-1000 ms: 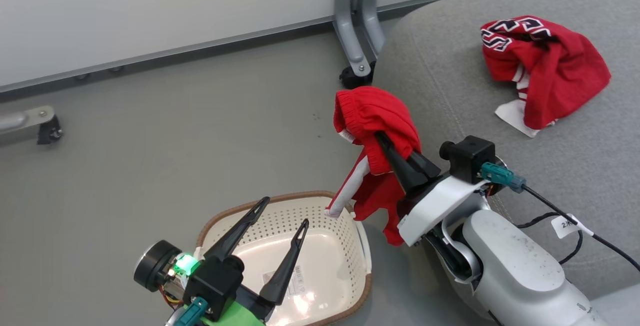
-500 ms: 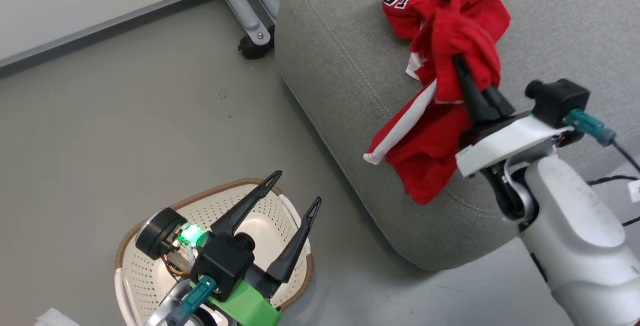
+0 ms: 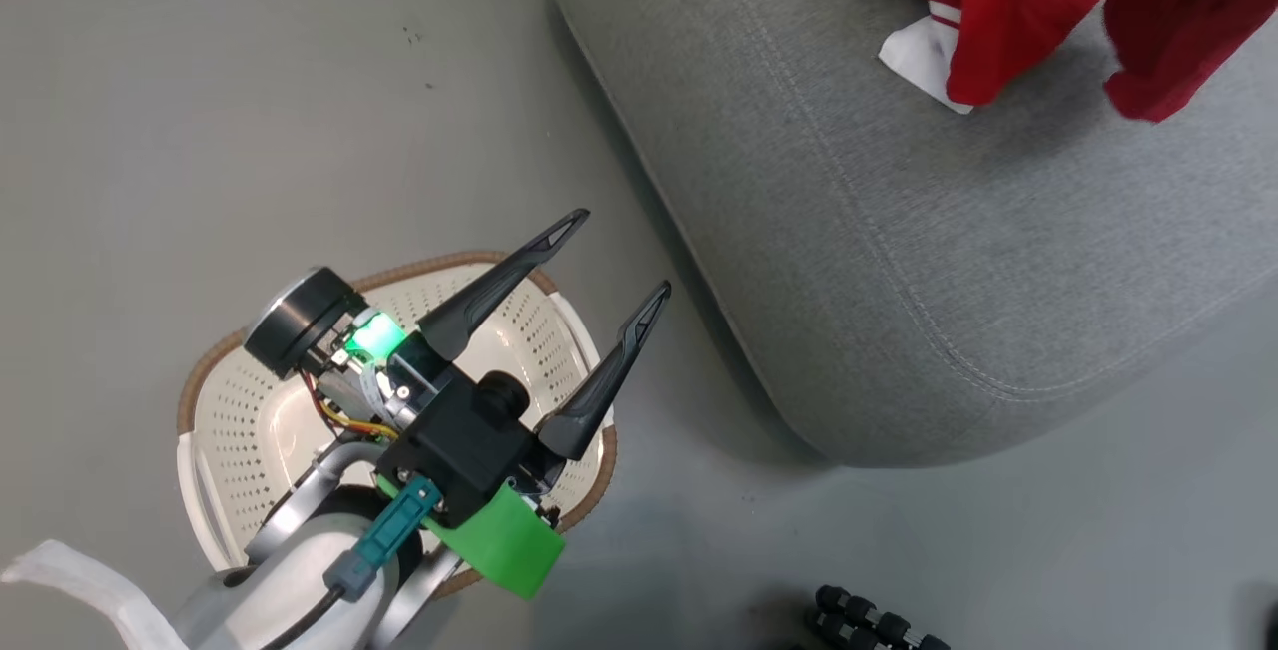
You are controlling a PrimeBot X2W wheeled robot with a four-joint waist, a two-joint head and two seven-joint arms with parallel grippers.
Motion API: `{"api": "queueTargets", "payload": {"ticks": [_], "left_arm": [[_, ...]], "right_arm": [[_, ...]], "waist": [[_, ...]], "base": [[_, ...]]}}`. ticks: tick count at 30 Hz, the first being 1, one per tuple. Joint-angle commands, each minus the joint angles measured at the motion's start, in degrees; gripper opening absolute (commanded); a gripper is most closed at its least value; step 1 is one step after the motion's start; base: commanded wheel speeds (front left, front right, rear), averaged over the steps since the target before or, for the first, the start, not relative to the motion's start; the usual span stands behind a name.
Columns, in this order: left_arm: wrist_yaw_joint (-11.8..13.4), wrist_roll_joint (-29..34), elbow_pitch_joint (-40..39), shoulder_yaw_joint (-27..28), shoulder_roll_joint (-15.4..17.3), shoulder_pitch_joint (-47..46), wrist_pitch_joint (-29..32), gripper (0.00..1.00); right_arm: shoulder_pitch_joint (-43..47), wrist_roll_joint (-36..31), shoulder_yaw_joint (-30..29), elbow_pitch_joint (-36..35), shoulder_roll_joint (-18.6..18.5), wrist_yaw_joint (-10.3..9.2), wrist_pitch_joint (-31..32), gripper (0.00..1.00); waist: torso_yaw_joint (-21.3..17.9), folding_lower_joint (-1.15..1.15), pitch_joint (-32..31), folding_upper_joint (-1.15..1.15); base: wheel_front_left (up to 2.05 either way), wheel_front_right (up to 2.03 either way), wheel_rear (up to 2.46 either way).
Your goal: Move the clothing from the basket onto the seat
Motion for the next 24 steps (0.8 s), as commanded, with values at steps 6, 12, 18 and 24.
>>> {"api": "queueTargets", "payload": {"ticks": [6, 12, 18, 24], "left_arm": [[-0.7, 1.4, -0.4, -0.6, 0.9, -5.0, -0.3, 1.00], [-0.9, 1.8, 0.6, -1.0, 0.9, -6.4, -1.3, 1.00], [-0.1, 1.0, 2.4, -0.9, 0.9, -5.4, -2.3, 1.00], [2.4, 0.2, 4.4, -0.2, 0.0, -2.6, -4.9, 1.00]], "right_arm": [[-2.6, 2.1, -2.3, 7.1, -1.4, 0.00, -0.1, 0.00], [2.2, 4.3, -5.2, 14.2, 0.8, 0.00, -0.1, 0.00], [8.6, 4.7, -9.3, 15.9, 3.5, 0.00, -0.2, 0.40], [16.9, 0.0, -12.0, 10.0, 6.0, 0.00, -0.2, 1.00]], "waist": [[8.1, -0.01, 12.9, 0.00], [9.4, -0.01, 14.8, 0.00], [8.7, -0.01, 12.5, 0.00], [8.2, -0.01, 6.7, 0.00]], "base": [[0.00, 0.00, 0.00], [0.00, 0.00, 0.00], [0.00, 0.00, 0.00], [0.00, 0.00, 0.00]]}}
